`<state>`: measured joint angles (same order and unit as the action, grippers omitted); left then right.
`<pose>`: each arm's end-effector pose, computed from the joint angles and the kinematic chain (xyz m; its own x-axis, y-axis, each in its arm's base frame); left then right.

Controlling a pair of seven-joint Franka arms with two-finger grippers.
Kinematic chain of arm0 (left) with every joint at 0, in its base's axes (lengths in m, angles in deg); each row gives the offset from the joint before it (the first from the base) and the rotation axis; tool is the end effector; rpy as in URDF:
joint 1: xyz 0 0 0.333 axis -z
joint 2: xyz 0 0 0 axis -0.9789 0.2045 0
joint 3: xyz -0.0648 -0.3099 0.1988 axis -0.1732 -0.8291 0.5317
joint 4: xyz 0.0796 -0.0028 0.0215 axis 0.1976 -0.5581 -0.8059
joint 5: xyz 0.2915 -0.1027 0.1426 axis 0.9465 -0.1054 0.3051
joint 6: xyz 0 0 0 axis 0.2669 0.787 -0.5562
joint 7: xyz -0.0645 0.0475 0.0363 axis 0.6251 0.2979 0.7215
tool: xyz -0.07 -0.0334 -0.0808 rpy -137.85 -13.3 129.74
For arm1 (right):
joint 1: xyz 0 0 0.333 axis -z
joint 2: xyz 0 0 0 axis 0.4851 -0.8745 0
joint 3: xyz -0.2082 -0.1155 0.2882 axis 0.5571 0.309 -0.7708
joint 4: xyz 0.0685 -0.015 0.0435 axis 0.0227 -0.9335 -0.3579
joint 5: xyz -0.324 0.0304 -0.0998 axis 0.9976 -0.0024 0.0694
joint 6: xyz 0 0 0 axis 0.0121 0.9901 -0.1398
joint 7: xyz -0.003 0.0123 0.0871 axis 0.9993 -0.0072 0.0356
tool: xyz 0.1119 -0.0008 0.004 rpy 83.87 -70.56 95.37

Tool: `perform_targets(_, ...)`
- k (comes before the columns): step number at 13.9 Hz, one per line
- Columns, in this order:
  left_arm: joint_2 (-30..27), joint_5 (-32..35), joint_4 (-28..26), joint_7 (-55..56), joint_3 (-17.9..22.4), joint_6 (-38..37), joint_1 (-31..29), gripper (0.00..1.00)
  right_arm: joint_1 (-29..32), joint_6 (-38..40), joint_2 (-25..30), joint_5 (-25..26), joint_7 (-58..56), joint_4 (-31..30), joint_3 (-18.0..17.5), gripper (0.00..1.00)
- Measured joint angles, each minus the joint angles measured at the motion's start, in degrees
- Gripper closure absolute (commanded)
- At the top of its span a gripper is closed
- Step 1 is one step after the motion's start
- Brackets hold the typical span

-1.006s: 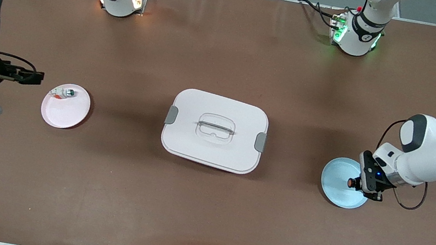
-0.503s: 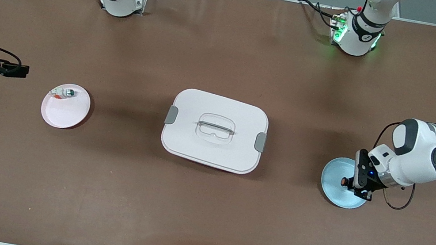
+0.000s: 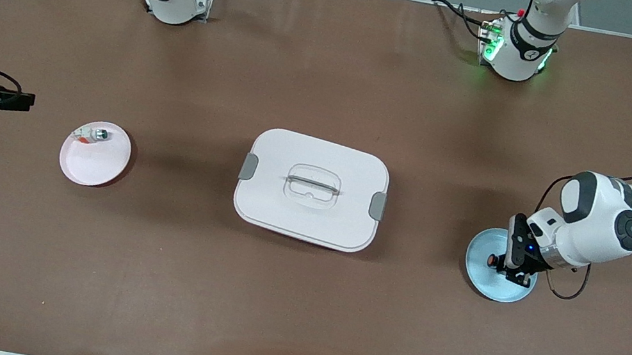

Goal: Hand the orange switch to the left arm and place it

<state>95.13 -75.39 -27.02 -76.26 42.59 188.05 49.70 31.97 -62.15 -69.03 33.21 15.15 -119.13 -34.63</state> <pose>0.6245 0.0235 0.2711 -0.1450 -0.9725 0.1825 -0.9855 0.1256 -0.1139 0.6068 -0.0382 0.5679 0.8713 -0.1399 -0.4703 -0.1049 -0.9894 0.0999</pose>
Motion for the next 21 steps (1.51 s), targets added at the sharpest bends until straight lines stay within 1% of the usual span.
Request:
perform_targets(5, 0.11, 0.00, -0.06, 0.16, 0.05, 0.62, -0.13, 0.00, 0.05, -0.09, 0.00, 0.00, 0.00, 0.00, -0.16, 0.00)
perform_targets(8, -1.23, 0.00, 0.89, 4.00, 0.02, -0.25, -0.23, 0.00, 0.06, -0.35, 0.00, 0.00, 0.03, 0.00, -0.16, 0.00)
perform_targets(14, -9.27, -0.18, 6.73, 16.11, -0.45, -15.32, -0.25, 0.00, 0.08, -1.00, 0.57, 0.08, 0.05, 0.91, -0.11, 0.00)
perform_targets(17, -12.77, -1.60, 9.96, 23.88, -0.53, -22.79, -0.24, 0.00, 0.09, -1.00, 1.60, 0.11, 0.04, 2.71, -0.10, 0.00)
perform_targets(21, -16.92, -3.75, 13.42, 34.22, -0.63, -30.77, -0.22, 0.00, 0.05, -1.00, 2.81, 0.19, 0.06, 3.05, -0.15, 0.00)
